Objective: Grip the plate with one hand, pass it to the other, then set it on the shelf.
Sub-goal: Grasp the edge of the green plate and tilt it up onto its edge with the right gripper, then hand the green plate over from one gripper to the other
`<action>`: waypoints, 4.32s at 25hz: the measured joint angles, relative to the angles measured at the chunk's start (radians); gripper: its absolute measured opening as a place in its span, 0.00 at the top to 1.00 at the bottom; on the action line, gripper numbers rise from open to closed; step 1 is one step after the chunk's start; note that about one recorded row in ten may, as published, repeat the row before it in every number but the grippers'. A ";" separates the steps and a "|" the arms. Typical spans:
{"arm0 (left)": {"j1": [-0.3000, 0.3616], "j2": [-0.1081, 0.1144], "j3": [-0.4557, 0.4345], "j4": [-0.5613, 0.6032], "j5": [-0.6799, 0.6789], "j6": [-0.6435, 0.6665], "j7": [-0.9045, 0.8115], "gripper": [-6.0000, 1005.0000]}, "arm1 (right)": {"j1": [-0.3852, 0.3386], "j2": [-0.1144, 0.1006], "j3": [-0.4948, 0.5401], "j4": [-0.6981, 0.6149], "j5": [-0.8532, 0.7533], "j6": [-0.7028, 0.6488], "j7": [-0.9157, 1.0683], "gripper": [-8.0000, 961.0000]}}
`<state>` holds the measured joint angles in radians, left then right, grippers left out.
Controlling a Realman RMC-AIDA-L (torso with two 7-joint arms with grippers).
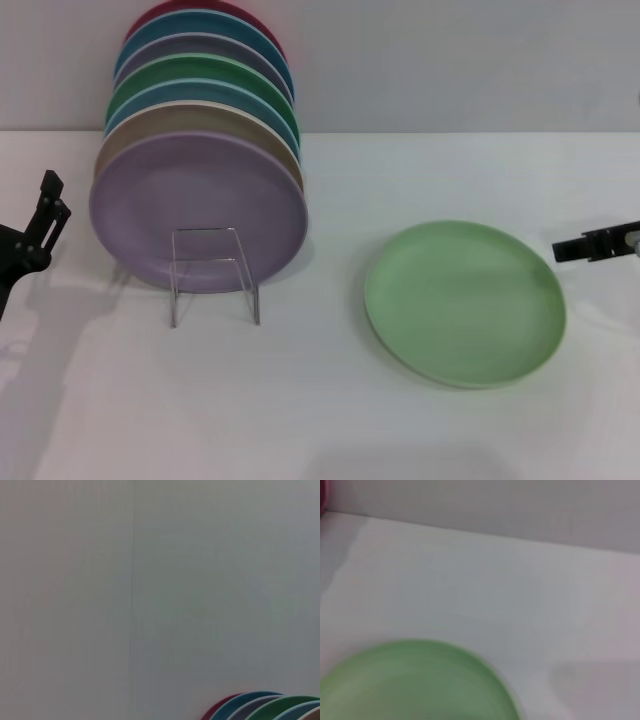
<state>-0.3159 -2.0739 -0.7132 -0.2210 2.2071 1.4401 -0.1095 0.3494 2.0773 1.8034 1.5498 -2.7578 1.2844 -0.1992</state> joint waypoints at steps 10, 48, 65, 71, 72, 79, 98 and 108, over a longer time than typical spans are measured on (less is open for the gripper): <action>-0.002 0.000 0.000 -0.006 0.001 0.002 0.005 0.18 | 0.063 0.001 0.025 -0.146 0.004 -0.006 0.023 0.26; 0.001 0.003 -0.008 -0.001 0.000 0.002 0.007 0.18 | 0.154 0.001 0.014 -0.341 0.004 -0.071 0.016 0.66; 0.004 0.003 -0.008 -0.006 0.000 0.002 0.007 0.18 | 0.155 0.001 0.000 -0.349 0.004 -0.083 -0.002 0.85; 0.004 0.003 -0.008 -0.006 0.000 0.002 0.007 0.18 | 0.156 0.001 -0.007 -0.338 0.004 -0.090 -0.010 0.92; 0.005 0.003 -0.008 -0.006 0.000 0.002 0.007 0.18 | 0.154 0.001 -0.010 -0.332 0.004 -0.092 -0.011 0.93; 0.006 0.003 -0.008 -0.009 0.000 0.002 0.007 0.18 | 0.105 0.001 -0.040 -0.230 -0.003 -0.113 -0.012 0.94; 0.004 0.002 -0.006 -0.004 0.000 0.002 0.007 0.18 | -0.055 0.002 -0.156 0.025 -0.044 -0.372 -0.054 0.97; 0.005 0.002 0.000 -0.002 0.000 0.002 0.007 0.18 | -0.117 0.004 -0.281 -0.017 -0.115 -0.700 -0.059 0.97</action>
<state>-0.3106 -2.0723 -0.7133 -0.2230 2.2074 1.4416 -0.1027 0.2327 2.0813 1.5229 1.5327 -2.8731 0.5843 -0.2580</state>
